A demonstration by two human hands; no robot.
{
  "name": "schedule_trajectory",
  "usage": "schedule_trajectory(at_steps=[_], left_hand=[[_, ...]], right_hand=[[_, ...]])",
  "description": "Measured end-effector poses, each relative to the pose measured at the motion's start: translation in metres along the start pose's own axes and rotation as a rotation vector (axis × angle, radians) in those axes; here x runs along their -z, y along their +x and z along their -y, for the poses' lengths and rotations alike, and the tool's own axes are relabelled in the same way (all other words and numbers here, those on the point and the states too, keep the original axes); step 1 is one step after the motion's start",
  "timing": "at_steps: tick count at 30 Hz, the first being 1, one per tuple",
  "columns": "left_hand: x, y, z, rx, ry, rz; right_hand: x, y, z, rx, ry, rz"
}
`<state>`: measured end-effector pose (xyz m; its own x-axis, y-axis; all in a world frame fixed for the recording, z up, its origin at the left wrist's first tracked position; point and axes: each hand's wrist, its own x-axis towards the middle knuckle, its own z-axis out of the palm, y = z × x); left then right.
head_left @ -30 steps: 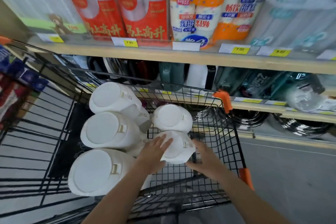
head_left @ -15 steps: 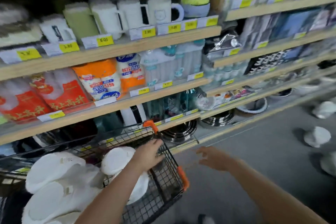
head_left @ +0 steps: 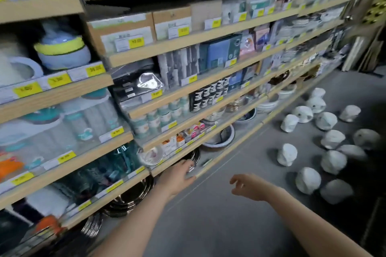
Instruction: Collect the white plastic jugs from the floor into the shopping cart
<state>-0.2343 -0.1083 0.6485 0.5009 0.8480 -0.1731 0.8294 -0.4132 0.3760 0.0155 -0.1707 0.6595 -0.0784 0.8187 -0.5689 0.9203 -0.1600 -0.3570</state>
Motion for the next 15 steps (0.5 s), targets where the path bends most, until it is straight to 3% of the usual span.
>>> schedule_trajectory(at_steps=[6,15], left_hand=[[-0.014,0.125,-0.082,-0.091,-0.011,0.071],[-0.039,0.311,-0.135,-0.162,-0.035,0.16]], right_hand=[[0.068,0.019,-0.117,-0.102,0.087,-0.089],[0.143,0.099,-0.263,-0.289,0.181,-0.172]])
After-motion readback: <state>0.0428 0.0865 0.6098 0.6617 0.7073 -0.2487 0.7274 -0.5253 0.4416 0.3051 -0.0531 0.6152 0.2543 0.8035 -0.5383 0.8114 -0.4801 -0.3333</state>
